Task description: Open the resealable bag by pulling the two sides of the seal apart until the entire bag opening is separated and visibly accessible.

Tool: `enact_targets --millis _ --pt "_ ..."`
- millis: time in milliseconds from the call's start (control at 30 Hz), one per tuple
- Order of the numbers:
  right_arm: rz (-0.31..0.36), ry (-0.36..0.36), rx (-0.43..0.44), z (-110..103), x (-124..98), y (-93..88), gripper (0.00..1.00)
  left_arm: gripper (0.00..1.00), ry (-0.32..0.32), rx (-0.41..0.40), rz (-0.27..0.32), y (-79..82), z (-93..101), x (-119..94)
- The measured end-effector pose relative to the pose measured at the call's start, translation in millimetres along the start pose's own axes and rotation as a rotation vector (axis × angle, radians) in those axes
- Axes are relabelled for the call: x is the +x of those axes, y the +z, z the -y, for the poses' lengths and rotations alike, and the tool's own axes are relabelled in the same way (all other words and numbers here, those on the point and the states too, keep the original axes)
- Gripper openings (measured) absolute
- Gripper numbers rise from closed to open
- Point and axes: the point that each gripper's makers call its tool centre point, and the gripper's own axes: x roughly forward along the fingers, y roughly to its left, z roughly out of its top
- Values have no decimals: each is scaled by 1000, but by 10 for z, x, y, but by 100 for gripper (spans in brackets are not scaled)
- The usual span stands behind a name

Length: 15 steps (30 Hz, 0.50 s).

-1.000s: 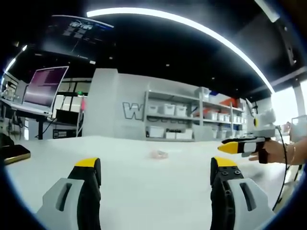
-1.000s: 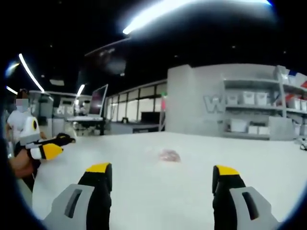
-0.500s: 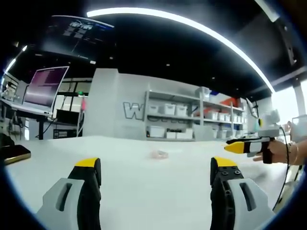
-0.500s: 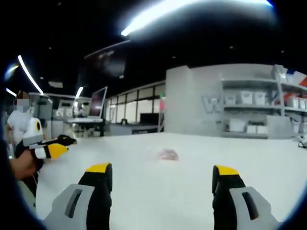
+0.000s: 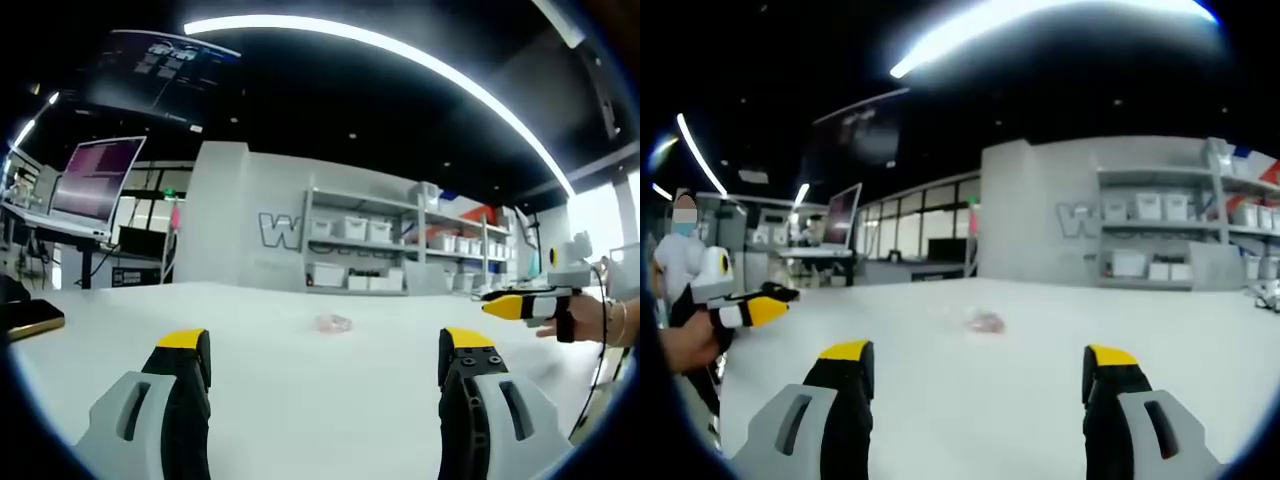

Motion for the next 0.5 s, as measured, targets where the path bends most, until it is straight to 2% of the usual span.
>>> enact_targets --millis 500 --pt "13 -13 14 64 -146 -5 86 94 2 6 0 -3 3 2"
